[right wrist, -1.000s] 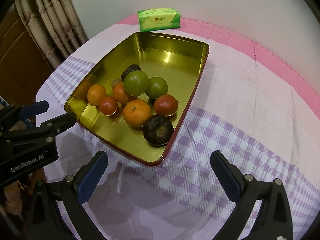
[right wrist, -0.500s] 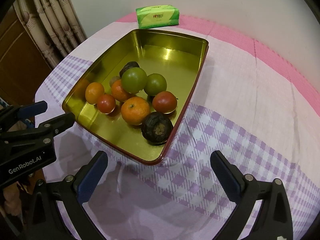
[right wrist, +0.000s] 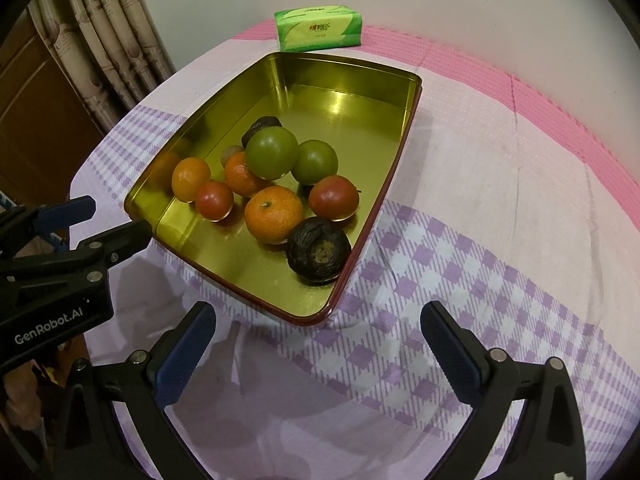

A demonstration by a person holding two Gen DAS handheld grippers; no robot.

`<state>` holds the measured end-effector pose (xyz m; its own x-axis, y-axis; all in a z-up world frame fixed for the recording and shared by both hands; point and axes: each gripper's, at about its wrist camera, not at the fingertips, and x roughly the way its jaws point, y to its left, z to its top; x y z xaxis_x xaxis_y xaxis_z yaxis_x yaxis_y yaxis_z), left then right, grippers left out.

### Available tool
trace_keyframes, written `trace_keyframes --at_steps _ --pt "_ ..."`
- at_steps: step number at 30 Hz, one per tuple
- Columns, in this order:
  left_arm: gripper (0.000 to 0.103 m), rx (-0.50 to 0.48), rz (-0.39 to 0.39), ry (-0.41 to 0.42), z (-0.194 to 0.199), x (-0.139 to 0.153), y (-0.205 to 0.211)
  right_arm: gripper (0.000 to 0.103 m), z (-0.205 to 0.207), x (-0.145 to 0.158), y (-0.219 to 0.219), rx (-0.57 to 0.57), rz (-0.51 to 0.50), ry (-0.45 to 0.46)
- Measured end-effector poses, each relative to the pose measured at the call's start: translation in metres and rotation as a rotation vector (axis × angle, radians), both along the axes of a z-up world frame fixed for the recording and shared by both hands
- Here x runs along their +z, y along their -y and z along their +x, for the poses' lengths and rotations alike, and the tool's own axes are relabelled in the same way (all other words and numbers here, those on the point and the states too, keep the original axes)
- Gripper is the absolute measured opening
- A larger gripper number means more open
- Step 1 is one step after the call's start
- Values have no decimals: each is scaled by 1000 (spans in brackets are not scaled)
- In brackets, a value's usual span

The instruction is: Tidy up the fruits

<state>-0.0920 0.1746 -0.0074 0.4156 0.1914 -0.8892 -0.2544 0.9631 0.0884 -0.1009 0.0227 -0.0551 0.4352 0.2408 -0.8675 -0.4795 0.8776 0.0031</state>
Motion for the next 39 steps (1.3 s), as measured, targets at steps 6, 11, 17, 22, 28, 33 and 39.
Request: trace_keyframes --at_steps 6,11,17,22,28,33,39 --pt "70 -12 -1 -8 1 -1 0 102 -1 -1 0 2 4 -2" --pt "70 -16 0 -10 0 -1 0 102 -1 -1 0 1 4 -4" --pt "70 -15 0 -12 1 -1 0 102 -1 -2 0 -1 1 -4" --pt "70 -16 0 -13 2 -1 0 102 -1 -3 -1 3 -2 -8" --pt "70 -19 1 -8 2 -1 0 102 -1 -4 -3 3 -2 -13" --pt "70 -19 1 -7 2 -1 0 102 -1 -5 -3 3 -4 -14" --pt "70 -14 -7 -4 1 -1 -2 102 -1 -5 -3 3 -3 -13"
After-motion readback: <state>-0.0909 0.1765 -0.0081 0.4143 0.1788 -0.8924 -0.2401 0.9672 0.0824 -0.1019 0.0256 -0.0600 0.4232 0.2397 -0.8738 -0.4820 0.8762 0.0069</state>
